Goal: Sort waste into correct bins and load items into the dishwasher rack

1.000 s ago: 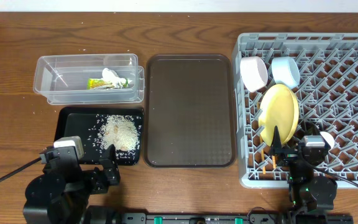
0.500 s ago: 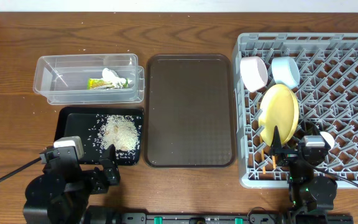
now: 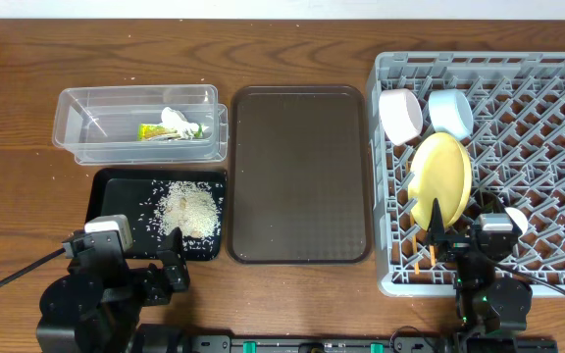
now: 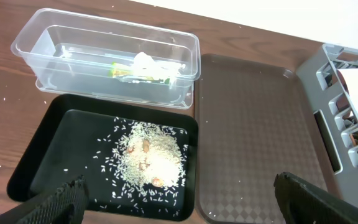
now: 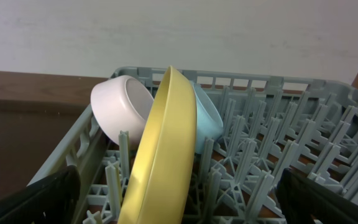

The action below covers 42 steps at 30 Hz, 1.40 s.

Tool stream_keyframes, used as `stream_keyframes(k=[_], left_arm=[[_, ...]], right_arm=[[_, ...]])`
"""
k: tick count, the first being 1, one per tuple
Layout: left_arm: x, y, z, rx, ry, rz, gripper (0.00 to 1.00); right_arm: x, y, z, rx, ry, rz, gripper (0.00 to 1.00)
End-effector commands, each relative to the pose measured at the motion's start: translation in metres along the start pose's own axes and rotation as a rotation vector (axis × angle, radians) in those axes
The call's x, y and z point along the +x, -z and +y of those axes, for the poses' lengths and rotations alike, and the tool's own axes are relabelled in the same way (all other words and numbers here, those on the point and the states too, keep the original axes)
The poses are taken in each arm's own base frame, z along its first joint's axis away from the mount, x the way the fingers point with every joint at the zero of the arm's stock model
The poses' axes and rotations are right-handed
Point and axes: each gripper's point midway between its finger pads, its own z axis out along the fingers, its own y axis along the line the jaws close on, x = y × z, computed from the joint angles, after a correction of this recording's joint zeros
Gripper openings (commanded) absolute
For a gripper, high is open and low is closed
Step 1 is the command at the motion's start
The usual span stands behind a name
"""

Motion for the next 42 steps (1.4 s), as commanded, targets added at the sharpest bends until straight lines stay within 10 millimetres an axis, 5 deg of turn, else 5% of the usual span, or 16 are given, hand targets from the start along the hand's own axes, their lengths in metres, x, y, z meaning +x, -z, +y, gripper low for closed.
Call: stream_keyframes(k=[1, 42], left_arm=[[0.0003, -0.0004, 0.0030, -0.015, -0.014, -0.005, 0.98], [0.0062, 0.0049, 0.0127, -0.062, -0.017, -0.008, 0.98]], right_arm=[[0.0003, 0.0003, -0.0020, 0.006, 0.011, -0.001, 0.99], [0.0004, 0.0003, -0.0020, 0.006, 0.011, 0.000, 0.99]])
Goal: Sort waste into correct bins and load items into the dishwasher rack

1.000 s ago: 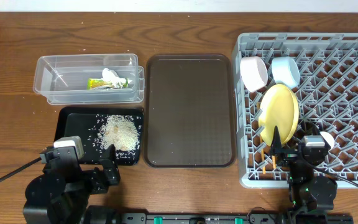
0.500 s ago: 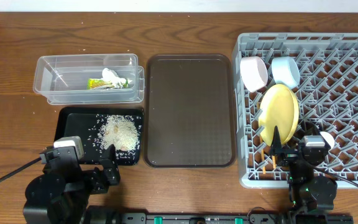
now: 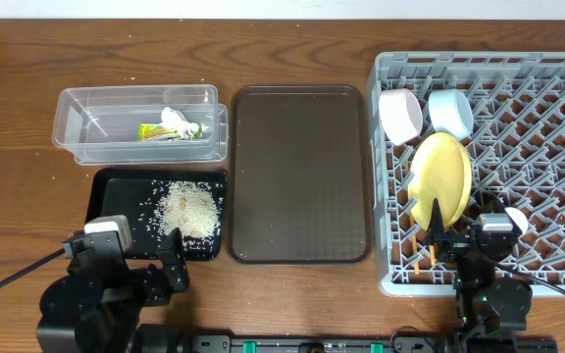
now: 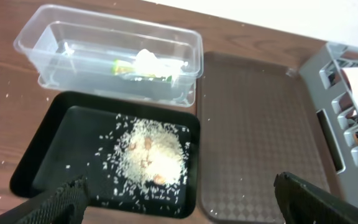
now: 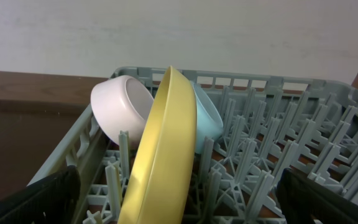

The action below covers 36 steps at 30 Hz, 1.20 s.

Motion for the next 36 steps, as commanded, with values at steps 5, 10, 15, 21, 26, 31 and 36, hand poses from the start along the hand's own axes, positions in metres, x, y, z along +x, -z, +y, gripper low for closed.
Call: stream_keyframes(k=[5, 10, 15, 21, 26, 31, 36], left_arm=[[0.019, -0.005, 0.022, -0.091, -0.013, -0.045, 0.98], [0.027, -0.035, 0.027, -0.075, -0.010, -0.166, 0.98], [0.025, -0.062, 0.028, -0.043, -0.008, -0.305, 0.98], [0.015, -0.087, 0.027, -0.011, -0.006, -0.449, 0.98], [0.002, -0.098, 0.024, 0.019, -0.016, -0.596, 0.98], [0.019, -0.118, 0.028, 0.023, -0.024, -0.592, 0.98], [0.042, -0.131, 0.034, -0.003, -0.024, -0.487, 0.98]], right_arm=[[0.000, 0.000, -0.002, 0.006, 0.011, 0.000, 0.99], [0.000, 0.000, -0.002, 0.006, 0.011, 0.000, 0.99], [0.000, 0.000, -0.002, 0.006, 0.011, 0.000, 0.99], [0.000, 0.000, -0.002, 0.006, 0.011, 0.000, 0.99], [0.000, 0.000, -0.002, 0.006, 0.011, 0.000, 0.99], [0.000, 0.000, -0.002, 0.006, 0.011, 0.000, 0.99], [0.000, 0.000, -0.002, 0.006, 0.011, 0.000, 0.99]])
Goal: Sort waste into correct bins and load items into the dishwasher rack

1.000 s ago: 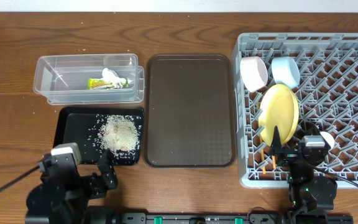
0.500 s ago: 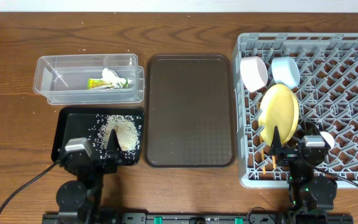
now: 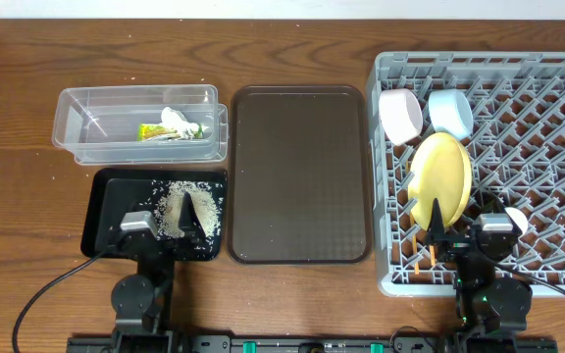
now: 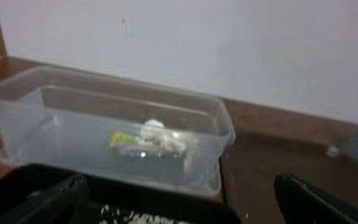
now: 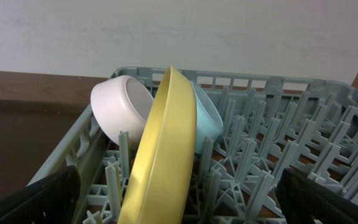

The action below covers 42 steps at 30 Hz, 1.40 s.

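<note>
The grey dishwasher rack (image 3: 538, 88) holds a yellow plate (image 3: 441, 176), a white bowl (image 3: 400, 113) and a pale blue bowl (image 3: 450, 111). My right gripper (image 3: 459, 224) is open and empty at the rack's front edge, just before the yellow plate (image 5: 166, 149). A clear bin (image 3: 86, 103) holds a green and white wrapper (image 3: 173, 126). A black tray (image 3: 106, 196) carries spilled rice (image 3: 170, 201). My left gripper (image 3: 165, 218) is low over that tray's near side, open and empty, facing the clear bin (image 4: 104, 118).
An empty brown tray (image 3: 300, 175) lies between the black tray and the rack. Something orange (image 3: 420, 257) stands in the rack's front left corner. Wooden table (image 3: 18, 196) surrounds everything, with a white wall behind.
My left arm has dropped and shifted right. Its wrist camera, which looked down on the bin and both trays, now looks level at the clear bin from close by. The right arm has not moved.
My left gripper was open, raised near the table's front left, looking down on bin and trays. It stayed much the same a moment later. Now it is low at the black tray. My right gripper stayed open at the rack throughout.
</note>
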Tool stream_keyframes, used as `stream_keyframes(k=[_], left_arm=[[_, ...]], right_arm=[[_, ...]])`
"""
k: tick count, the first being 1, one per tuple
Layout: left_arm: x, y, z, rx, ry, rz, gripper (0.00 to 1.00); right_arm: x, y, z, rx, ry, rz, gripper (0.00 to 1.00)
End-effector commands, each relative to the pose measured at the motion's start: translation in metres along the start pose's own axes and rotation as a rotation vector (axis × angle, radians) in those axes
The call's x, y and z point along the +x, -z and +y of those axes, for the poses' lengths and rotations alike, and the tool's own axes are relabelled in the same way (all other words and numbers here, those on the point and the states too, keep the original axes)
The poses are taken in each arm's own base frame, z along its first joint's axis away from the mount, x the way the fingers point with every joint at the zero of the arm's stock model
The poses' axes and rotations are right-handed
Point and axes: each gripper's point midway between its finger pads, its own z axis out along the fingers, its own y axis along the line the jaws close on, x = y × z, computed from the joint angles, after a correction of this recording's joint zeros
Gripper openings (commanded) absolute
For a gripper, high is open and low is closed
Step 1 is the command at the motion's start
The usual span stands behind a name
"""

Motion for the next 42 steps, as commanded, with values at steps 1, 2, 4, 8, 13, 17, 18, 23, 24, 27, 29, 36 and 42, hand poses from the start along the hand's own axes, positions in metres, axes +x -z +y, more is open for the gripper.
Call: stream_keyframes(k=[1, 2, 4, 8, 13, 17, 18, 23, 24, 27, 29, 36, 42], left_arm=[[0.008, 0.000, 0.004, -0.015, -0.019, 0.029, 0.98], [0.013, 0.001, 0.005, -0.020, -0.010, 0.051, 0.98], [0.020, 0.001, 0.006, -0.027, -0.013, 0.079, 0.98], [0.021, 0.001, 0.007, -0.027, -0.013, 0.081, 0.98], [0.021, 0.001, 0.007, -0.027, -0.013, 0.081, 0.98], [0.021, 0.001, 0.007, -0.027, -0.013, 0.081, 0.98], [0.021, 0.001, 0.007, -0.027, -0.013, 0.081, 0.98], [0.021, 0.001, 0.007, -0.027, -0.013, 0.081, 0.98], [0.021, 0.001, 0.007, -0.027, -0.013, 0.081, 0.98], [0.021, 0.001, 0.007, -0.027, -0.013, 0.081, 0.98], [0.021, 0.001, 0.007, -0.027, -0.013, 0.081, 0.98], [0.021, 0.001, 0.007, -0.027, -0.013, 0.081, 0.98], [0.021, 0.001, 0.007, -0.027, -0.013, 0.081, 0.98]], right_arm=[[0.000, 0.000, -0.002, 0.006, 0.011, 0.000, 0.99], [0.000, 0.000, -0.002, 0.006, 0.011, 0.000, 0.99], [0.000, 0.000, -0.002, 0.006, 0.011, 0.000, 0.99], [0.000, 0.000, -0.002, 0.006, 0.011, 0.000, 0.99], [0.000, 0.000, -0.002, 0.006, 0.011, -0.001, 0.99], [0.000, 0.000, -0.002, 0.006, 0.011, 0.000, 0.99], [0.000, 0.000, -0.002, 0.006, 0.011, -0.001, 0.99], [0.000, 0.000, -0.002, 0.006, 0.011, 0.000, 0.99], [0.000, 0.000, -0.002, 0.006, 0.011, 0.000, 0.99], [0.000, 0.000, -0.002, 0.006, 0.011, -0.001, 0.99], [0.000, 0.000, -0.002, 0.006, 0.011, 0.000, 0.99], [0.000, 0.000, -0.002, 0.006, 0.011, 0.000, 0.99], [0.000, 0.000, -0.002, 0.006, 0.011, 0.000, 0.99]])
